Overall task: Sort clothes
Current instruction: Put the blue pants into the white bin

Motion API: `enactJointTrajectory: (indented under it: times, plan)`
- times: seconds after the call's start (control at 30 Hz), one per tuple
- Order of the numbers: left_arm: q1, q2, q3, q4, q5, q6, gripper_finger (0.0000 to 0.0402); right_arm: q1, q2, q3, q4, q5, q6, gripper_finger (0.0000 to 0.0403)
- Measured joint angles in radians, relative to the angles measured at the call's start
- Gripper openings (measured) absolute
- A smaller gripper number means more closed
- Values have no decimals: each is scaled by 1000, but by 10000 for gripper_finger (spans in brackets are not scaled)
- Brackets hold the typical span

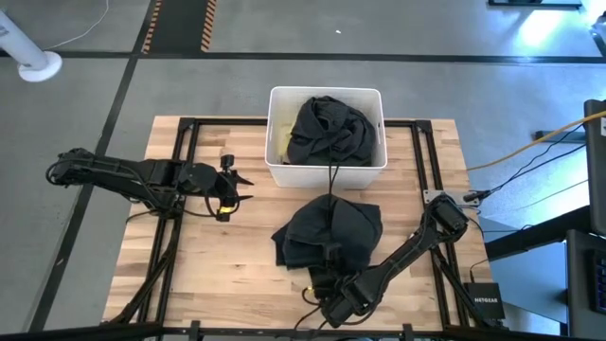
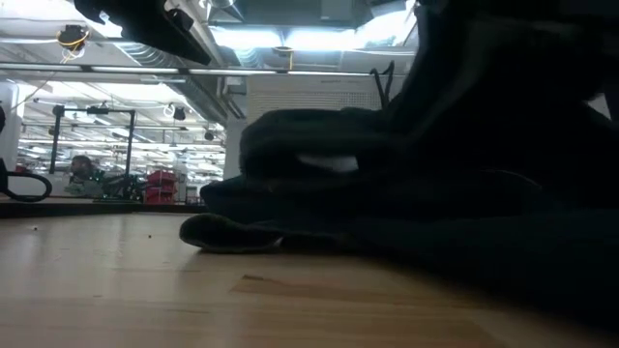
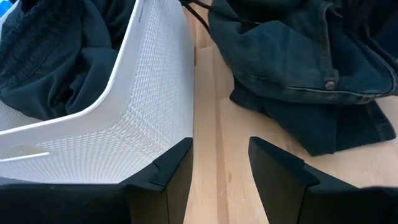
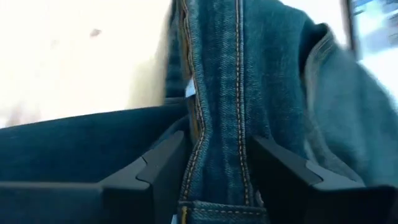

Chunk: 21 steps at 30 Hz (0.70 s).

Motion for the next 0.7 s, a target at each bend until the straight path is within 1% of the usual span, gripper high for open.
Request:
enactJointTrajectory:
  times: [0.13,0.23,0.33,0.43,0.5,0.6,0.7]
  plan:
    - [0,0,0,5,0,-5,153,-8,0,0,-12,96,-56,197]
    - [0,0,0,28,0,-6,153,-22,0,1,-54,129,-92,197]
    - [0,0,0,26,0,-9,153,-36,0,1,-63,109,-95,197]
    - [0,0,0,21,0,-9,153,-35,0,1,-35,41,-99,197]
    - [0,0,0,21,0,-8,153,-35,0,1,-37,13,-99,197]
    - [0,0,0,22,0,-7,153,-36,0,-9,-64,17,-99,197]
    - [0,0,0,22,0,-6,153,-43,0,-24,-98,57,-99,197]
